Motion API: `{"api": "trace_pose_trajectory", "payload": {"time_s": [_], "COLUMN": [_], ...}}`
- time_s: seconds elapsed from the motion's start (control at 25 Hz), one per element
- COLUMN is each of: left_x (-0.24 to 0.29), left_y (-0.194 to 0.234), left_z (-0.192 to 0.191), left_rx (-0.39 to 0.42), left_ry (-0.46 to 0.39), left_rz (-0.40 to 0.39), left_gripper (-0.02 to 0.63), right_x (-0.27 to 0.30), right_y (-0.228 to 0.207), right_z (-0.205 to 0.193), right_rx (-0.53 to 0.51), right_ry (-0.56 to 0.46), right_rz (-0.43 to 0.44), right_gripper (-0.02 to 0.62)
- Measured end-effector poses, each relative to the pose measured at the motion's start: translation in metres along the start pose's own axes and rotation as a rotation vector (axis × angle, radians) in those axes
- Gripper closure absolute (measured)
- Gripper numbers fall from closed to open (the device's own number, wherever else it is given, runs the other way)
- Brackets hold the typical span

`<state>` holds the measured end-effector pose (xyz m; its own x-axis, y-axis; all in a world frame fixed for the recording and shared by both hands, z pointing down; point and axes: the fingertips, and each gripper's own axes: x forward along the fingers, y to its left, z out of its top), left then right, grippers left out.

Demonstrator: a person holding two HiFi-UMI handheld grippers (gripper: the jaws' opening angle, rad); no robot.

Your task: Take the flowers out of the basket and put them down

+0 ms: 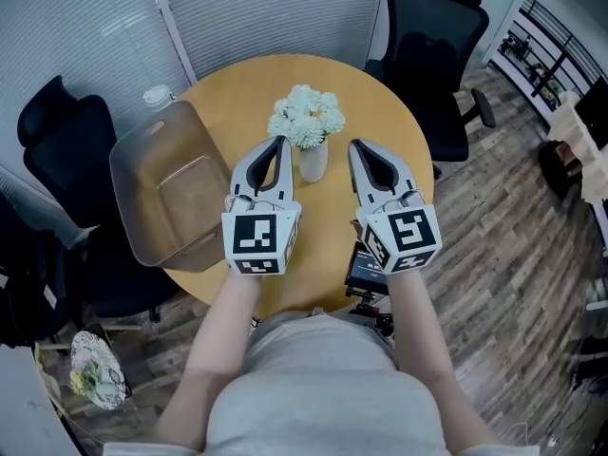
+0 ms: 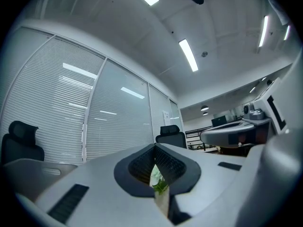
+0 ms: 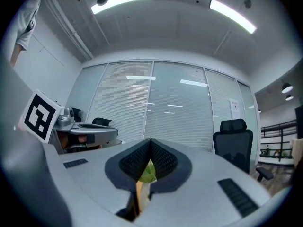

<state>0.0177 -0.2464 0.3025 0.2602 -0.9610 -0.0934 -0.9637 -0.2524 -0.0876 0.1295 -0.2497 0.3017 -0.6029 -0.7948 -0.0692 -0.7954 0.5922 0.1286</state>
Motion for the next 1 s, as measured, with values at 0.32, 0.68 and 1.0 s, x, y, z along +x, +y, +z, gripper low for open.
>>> {"api": "trace_pose_trajectory", "payload": {"time_s": [0.32, 0.68, 1.0], "left_x": [-0.005, -0.01, -0.007], "left_y": [0.007, 0.016, 0.017], "left_z": [0.007, 0.021, 0.026], "left_rx": [0.003, 0.0, -0.021], "left_ry": [-0.005, -0.01, -0.006], "left_rz": [0.006, -0.021, -0.069], "left_gripper": [0.601, 0.601, 0.601], "right_x": [-0.007, -0.001, -0.004], "right_y": [-0.013, 0.018, 0.021], "right_z": [0.03, 0.033, 0.031], "right_rx": [-0.027, -0.009, -0.01], "right_ry": [-0.055, -0.039, -0.004], "right_rz": [-0.018, 0.014, -0.029], "right_gripper": [0.571, 0.571, 0.571]}}
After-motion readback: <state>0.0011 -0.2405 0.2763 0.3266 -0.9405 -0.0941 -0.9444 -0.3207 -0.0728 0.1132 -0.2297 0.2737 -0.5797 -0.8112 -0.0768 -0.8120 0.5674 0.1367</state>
